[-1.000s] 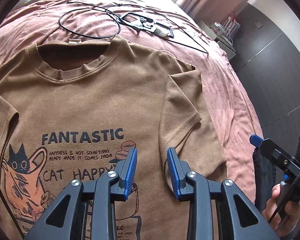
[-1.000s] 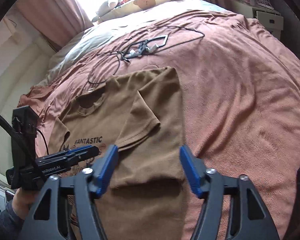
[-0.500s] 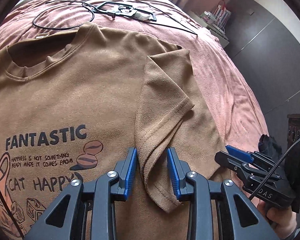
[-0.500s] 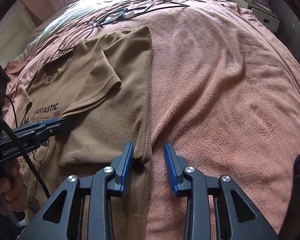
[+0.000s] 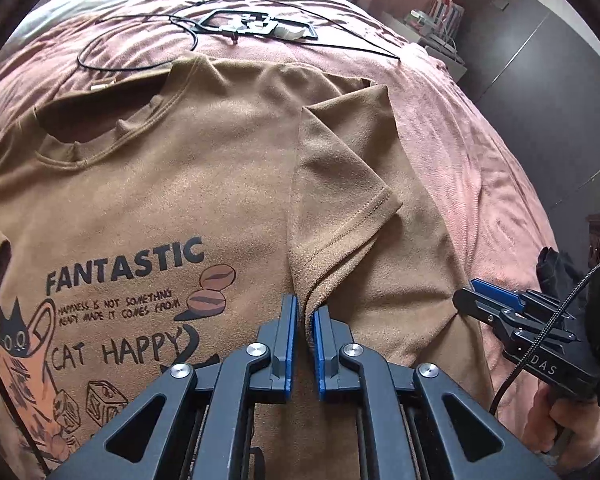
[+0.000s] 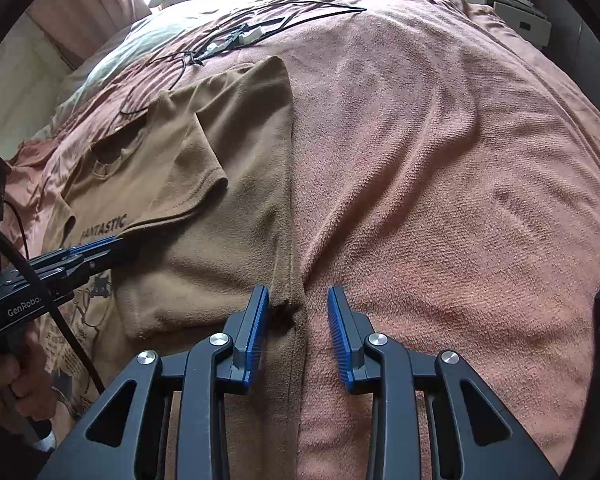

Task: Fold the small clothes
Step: 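Pinch the folded sleeve edge with the left tool and straighten it, then lift both tools open away from the shirt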

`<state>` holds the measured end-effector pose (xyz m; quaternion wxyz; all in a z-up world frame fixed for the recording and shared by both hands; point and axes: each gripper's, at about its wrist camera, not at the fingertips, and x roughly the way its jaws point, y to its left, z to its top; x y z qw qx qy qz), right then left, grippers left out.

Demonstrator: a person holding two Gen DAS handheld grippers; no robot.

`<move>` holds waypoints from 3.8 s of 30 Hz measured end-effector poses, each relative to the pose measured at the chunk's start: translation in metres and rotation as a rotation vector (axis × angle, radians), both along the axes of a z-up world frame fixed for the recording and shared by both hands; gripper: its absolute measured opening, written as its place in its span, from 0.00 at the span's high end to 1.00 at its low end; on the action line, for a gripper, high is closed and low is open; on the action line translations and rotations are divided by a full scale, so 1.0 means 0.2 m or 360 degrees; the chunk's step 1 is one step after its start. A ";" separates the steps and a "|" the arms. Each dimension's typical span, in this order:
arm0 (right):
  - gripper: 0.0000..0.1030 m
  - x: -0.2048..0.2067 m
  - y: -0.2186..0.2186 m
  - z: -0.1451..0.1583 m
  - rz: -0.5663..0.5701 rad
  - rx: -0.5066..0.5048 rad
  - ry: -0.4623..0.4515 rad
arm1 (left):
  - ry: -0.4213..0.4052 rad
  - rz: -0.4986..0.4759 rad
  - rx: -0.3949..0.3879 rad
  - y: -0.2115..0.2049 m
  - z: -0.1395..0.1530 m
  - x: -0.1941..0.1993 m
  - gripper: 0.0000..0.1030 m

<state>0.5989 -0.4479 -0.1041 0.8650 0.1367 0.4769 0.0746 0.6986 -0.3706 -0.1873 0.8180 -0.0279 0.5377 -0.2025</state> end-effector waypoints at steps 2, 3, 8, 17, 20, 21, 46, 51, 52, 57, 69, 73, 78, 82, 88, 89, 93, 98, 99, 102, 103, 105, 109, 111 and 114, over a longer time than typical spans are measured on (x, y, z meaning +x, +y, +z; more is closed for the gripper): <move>0.62 -0.01 -0.03 0.02 -0.0007 0.0044 -0.0019 | -0.0044 0.0000 0.0007 -0.01 0.03 0.01 0.77; 0.55 -0.01 -0.04 0.03 -0.0011 0.0057 -0.0040 | -0.0073 0.0004 -0.0002 -0.01 0.05 0.01 0.69; 0.36 -0.04 -0.11 0.08 -0.0049 0.0047 -0.0149 | -0.0188 -0.0035 -0.0004 -0.08 0.11 0.05 0.61; 0.44 -0.07 -0.18 0.07 -0.0140 0.0060 -0.0185 | -0.0255 -0.0223 0.0065 -0.31 0.07 0.13 0.61; 0.44 -0.07 -0.20 0.07 -0.0148 0.0086 -0.0202 | -0.0231 -0.0220 0.0042 -0.36 0.03 0.19 0.61; 0.44 -0.07 -0.21 0.07 -0.0152 0.0098 -0.0208 | -0.0219 -0.0220 0.0043 -0.38 0.02 0.21 0.61; 0.44 0.34 0.04 0.03 0.0012 -0.0148 -0.0098 | -0.0119 0.0092 -0.0009 0.06 0.10 0.40 0.96; 0.44 0.47 0.09 0.01 0.0009 -0.0202 -0.0077 | -0.0128 0.0150 0.0052 0.19 0.10 0.44 0.86; 0.44 0.49 0.09 0.01 0.0004 -0.0203 -0.0076 | -0.0132 0.0170 0.0053 0.22 0.10 0.45 0.77; 0.44 0.60 0.12 0.00 0.0004 -0.0249 -0.0059 | -0.0172 0.0224 -0.0005 0.30 0.08 0.47 0.53; 0.55 0.89 0.15 0.01 -0.0089 -0.0335 -0.0106 | -0.0147 0.0164 0.0116 0.23 -0.08 0.51 0.61; 0.55 0.96 0.13 -0.01 -0.0119 -0.0293 -0.0118 | -0.0164 0.0141 0.0130 0.23 -0.09 0.52 0.61; 0.66 1.02 0.10 -0.04 -0.0212 -0.0350 -0.0118 | -0.0170 0.0139 0.0130 0.24 -0.09 0.53 0.61; 0.77 1.02 0.05 -0.02 -0.0291 -0.0344 -0.0105 | -0.0181 0.0164 0.0136 0.25 -0.09 0.54 0.64; 0.77 0.91 0.11 0.07 -0.0099 -0.0247 -0.0185 | -0.0189 0.0213 0.0109 0.30 -0.04 0.53 0.64; 0.76 0.90 0.13 0.08 -0.0090 -0.0258 -0.0190 | -0.0195 0.0208 0.0073 0.32 -0.03 0.52 0.64; 0.56 0.96 0.19 0.05 -0.0005 -0.0274 -0.0135 | -0.0201 0.0231 0.0082 0.35 0.00 0.52 0.64; 0.48 1.06 0.26 -0.03 -0.0046 -0.0456 -0.0074 | -0.0191 0.0223 0.0071 0.40 0.01 0.51 0.64; 0.48 1.09 0.27 -0.05 -0.0070 -0.0475 -0.0063 | -0.0190 0.0221 0.0068 0.41 0.01 0.51 0.64; 0.48 1.14 0.27 -0.07 -0.0122 -0.0457 -0.0079 | -0.0190 0.0218 0.0064 0.43 -0.01 0.52 0.64; 0.48 1.15 0.27 -0.07 -0.0130 -0.0450 -0.0078 | -0.0188 0.0215 0.0063 0.44 -0.02 0.52 0.64; 0.48 1.16 0.27 -0.06 -0.0144 -0.0420 -0.0088 | -0.0182 0.0213 0.0053 0.45 -0.03 0.53 0.64; 0.48 1.06 0.23 0.03 -0.0170 -0.0344 -0.0137 | -0.0170 0.0225 0.0020 0.48 -0.02 0.51 0.64; 0.48 1.00 0.22 0.09 -0.0154 -0.0329 -0.0141 | -0.0172 0.0222 0.0006 0.50 0.01 0.50 0.64; 0.48 0.89 0.23 0.18 -0.0125 -0.0342 -0.0157 | -0.0187 0.0217 0.0000 0.53 0.08 0.45 0.63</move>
